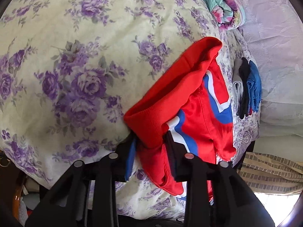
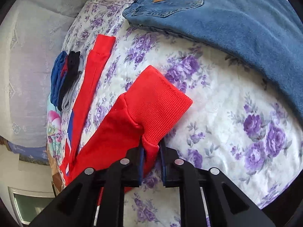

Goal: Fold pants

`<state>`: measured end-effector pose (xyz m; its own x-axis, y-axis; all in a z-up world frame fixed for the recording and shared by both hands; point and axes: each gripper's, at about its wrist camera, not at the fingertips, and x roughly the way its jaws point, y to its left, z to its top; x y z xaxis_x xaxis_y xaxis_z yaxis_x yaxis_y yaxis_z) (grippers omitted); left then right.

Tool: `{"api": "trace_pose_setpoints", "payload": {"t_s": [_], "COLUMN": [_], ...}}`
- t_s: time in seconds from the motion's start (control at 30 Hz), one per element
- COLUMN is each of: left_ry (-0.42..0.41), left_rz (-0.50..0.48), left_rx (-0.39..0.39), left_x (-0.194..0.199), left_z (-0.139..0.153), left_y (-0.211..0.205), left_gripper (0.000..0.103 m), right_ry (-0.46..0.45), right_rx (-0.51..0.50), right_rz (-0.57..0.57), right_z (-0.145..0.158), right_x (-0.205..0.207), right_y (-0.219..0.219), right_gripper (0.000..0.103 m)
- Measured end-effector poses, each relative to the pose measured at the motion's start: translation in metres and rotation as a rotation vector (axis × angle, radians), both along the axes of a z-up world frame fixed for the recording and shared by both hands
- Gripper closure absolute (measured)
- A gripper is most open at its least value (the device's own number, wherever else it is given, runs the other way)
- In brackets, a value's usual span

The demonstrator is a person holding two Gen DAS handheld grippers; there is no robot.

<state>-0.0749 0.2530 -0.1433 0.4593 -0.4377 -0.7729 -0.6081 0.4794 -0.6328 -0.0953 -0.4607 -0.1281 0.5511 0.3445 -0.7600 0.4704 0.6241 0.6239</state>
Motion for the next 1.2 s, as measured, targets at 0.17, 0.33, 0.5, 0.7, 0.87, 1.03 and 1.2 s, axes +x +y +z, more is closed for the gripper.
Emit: {"api": "trace_pose_setpoints", "payload": {"t_s": [0.17, 0.33, 0.5, 0.7, 0.87, 1.03, 1.2], "left_ry": [-0.011, -0.074, -0.176, -0.23, -0.211, -0.246, -0.3], "left_rz": [0.039, 0.03, -0.137, -0.271, -0.378, -0.45, -0.476], "left_rx": [0.126, 0.244, 0.386, 0.495, 0.606, 0.623, 0.551], "left_x": [-0.003, 0.025, 0.104, 0.184, 0.21, 0.209, 0.205], "left_z": [0.025, 0.048, 0.076, 0.082, 0.066, 0.06, 0.068], "left_y": [0.022, 0.042, 0.032, 0.009, -0.008, -0.007, 0.011], "left_gripper": [0.047, 0.047, 0.047, 0.048, 0.052, 0.088, 0.092], "right_ry": [-0.002, -0.09, -0.168, -0.255, -0.263, -0.283, -0.283], "right_rx": [-0.106, -0.141, -0.126, -0.168, -0.245, -0.263, -0.31], "right_rz": [-0.113, -0.231, -0.094, 0.134, 0.286, 0.378, 0.476], "right_z": [0.025, 0.05, 0.076, 0.118, 0.144, 0.158, 0.164], "right_x": [-0.019, -0.024, 0.009, 0.042, 0.051, 0.061, 0.092], "right_y": [-0.021, -0.034, 0.005, 0.085, 0.144, 0.18, 0.203], "right_gripper": [0.066, 0.063, 0.057, 0.047, 0.046, 0.046, 0.046]}}
